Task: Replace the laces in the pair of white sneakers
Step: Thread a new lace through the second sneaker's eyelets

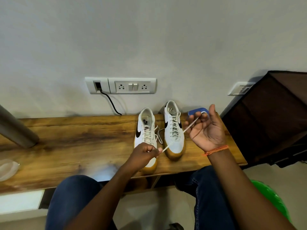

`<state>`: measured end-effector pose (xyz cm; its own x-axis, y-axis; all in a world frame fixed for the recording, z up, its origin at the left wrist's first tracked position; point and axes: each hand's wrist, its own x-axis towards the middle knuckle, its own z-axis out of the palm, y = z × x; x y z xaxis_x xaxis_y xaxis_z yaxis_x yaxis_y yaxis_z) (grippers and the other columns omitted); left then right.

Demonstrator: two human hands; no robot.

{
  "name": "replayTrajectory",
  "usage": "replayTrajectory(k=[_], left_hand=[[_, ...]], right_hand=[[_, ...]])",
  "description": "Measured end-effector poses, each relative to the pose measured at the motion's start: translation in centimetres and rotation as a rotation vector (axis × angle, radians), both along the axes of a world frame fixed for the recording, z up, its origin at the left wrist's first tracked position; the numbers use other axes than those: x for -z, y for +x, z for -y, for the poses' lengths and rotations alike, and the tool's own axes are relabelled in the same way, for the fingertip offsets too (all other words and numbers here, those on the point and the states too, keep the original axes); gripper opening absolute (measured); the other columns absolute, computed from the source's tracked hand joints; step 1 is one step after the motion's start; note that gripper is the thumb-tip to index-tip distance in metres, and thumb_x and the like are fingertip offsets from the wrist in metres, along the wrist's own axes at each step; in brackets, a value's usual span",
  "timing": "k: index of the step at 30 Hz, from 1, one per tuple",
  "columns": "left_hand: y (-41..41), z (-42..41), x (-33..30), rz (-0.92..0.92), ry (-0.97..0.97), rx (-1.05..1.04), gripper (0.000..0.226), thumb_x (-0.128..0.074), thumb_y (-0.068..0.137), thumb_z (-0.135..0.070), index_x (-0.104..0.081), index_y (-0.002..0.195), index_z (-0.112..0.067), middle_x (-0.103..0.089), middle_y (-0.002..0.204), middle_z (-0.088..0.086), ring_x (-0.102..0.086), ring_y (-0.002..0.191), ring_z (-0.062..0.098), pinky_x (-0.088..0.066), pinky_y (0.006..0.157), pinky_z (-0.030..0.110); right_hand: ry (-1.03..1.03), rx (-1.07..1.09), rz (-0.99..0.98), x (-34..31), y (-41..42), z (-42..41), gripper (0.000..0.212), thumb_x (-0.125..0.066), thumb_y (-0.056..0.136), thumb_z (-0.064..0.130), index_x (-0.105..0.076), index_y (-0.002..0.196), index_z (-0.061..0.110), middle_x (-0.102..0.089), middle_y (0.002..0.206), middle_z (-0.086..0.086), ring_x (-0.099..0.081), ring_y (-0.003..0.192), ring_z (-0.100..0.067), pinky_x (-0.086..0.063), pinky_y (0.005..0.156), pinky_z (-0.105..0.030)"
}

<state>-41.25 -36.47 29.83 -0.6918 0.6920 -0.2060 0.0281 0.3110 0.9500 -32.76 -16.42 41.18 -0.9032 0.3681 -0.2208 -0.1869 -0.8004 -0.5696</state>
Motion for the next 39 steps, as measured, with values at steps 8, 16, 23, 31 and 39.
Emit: replayTrajectory(k=[8, 16, 23, 31, 39], left_hand=[[-1.5, -2.1, 2.7, -0.123, -0.149, 0.138, 0.033, -0.067, 0.091, -0.036, -0.070, 0.066, -0.014, -0.055, 0.050, -0.015, -0.050, 0.052, -0.001, -0.033, 0.056, 0.015], [-5.1, -2.3, 2.1, -0.230, -0.154, 0.012, 0.011, -0.067, 0.091, -0.019, -0.075, 0.085, -0.015, -0.067, 0.080, -0.014, -0.060, 0.075, -0.005, -0.044, 0.070, 0.016], [-10.5, -1.5, 1.9, -0.218, -0.314, -0.321, 0.011, -0.063, 0.089, -0.011, -0.071, 0.082, -0.014, -0.069, 0.079, -0.008, -0.061, 0.074, 0.004, -0.043, 0.062, 0.017], [-10.5, -2.8, 3.7, -0.166, -0.360, -0.303, 0.019, -0.062, 0.087, -0.006, -0.067, 0.076, -0.021, -0.067, 0.075, -0.007, -0.066, 0.070, 0.011, -0.051, 0.064, 0.025], [-10.6, -3.1, 4.4, -0.174, -0.372, -0.383, 0.017, -0.061, 0.087, -0.006, -0.068, 0.083, -0.021, -0.066, 0.083, -0.010, -0.061, 0.077, 0.003, -0.041, 0.060, 0.011]], right_hand=[[0.233, -0.110, 0.214, 5.2, -4.5, -1.6, 0.026, -0.058, 0.085, 0.025, -0.072, 0.068, 0.011, -0.070, 0.079, -0.006, -0.027, 0.035, -0.001, -0.020, 0.037, -0.015], [0.783, -0.248, 0.351, 9.1, -9.4, -0.5, 0.024, -0.063, 0.088, -0.002, -0.068, 0.111, 0.002, -0.073, 0.099, -0.019, -0.038, 0.040, 0.001, -0.025, 0.040, -0.014], [0.934, -0.151, 0.429, 12.5, -12.8, 0.9, 0.015, -0.079, 0.075, -0.001, -0.076, 0.086, 0.009, -0.076, 0.078, 0.000, -0.068, 0.070, -0.006, -0.052, 0.065, -0.017], [1.567, -0.071, 0.417, 15.1, -13.3, 2.4, 0.022, -0.072, 0.083, 0.004, -0.076, 0.104, 0.010, -0.073, 0.100, -0.005, -0.062, 0.093, -0.010, -0.045, 0.087, -0.017], [1.872, 0.126, 0.649, 16.4, -13.7, 3.9, 0.008, -0.072, 0.081, 0.011, -0.068, 0.081, 0.019, -0.047, 0.105, -0.005, -0.053, 0.095, -0.028, -0.049, 0.080, -0.046]])
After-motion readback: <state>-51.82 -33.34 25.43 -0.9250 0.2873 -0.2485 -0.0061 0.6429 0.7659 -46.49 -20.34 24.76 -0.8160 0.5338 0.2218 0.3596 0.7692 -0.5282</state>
